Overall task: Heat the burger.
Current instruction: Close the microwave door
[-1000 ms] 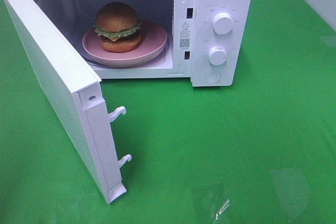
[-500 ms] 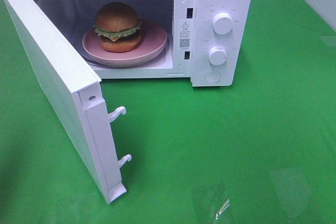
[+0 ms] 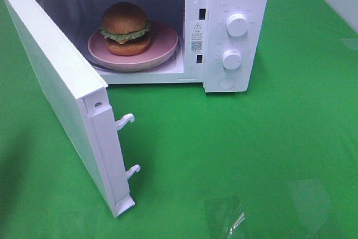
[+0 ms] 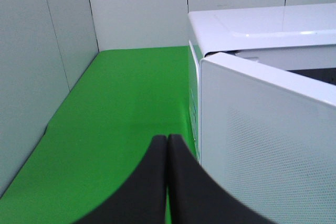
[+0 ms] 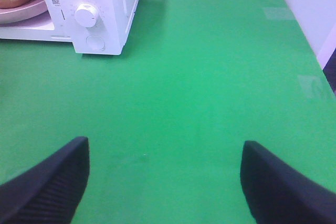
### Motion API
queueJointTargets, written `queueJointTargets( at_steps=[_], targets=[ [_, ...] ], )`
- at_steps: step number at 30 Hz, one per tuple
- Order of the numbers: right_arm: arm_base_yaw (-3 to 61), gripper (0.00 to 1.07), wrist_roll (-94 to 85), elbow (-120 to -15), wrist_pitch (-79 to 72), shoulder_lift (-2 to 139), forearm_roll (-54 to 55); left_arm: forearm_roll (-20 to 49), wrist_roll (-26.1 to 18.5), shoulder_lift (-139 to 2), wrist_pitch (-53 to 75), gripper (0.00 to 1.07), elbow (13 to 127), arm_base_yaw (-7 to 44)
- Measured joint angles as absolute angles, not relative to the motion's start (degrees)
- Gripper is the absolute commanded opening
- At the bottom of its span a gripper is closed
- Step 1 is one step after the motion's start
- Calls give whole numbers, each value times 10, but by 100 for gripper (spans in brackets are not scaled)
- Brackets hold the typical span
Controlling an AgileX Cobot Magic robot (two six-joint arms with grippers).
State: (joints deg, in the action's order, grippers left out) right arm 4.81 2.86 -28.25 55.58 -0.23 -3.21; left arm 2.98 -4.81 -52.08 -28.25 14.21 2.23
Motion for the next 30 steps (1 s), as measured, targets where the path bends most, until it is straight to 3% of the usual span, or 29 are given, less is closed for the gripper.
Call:
queueJointTargets(
  at_steps=[2,3,6,7,8,12,19,23,30],
  targets=[
    [48,76,29,-282,556,-2,-32,21,-31,-555,-309,0,142,22],
    [48,76,29,-282,556,-2,-32,0,0,-592,-335,0,142,22],
    [48,76,29,-282,556,-2,-32,-14,17,-610,-352,0,141,22],
    [48,76,29,-282,556,-2,-32,-52,44,-641,-388,0,140,22],
    [48,76,29,-282,556,-2,-32,-52,44,-641,-388,0,140,22],
    [48,76,29,-282,556,-2,-32,-156,95,-733,-497,0,140,22],
    [48,76,29,-282,556,-2,-32,-193,112,-796,-538,0,152,22],
    [48,76,29,-282,556,-2,-32,-257,125,-844,-547,0,200,22],
    [48,76,29,-282,556,-2,-32,-281,154,-880,-547,0,236,22]
  ],
)
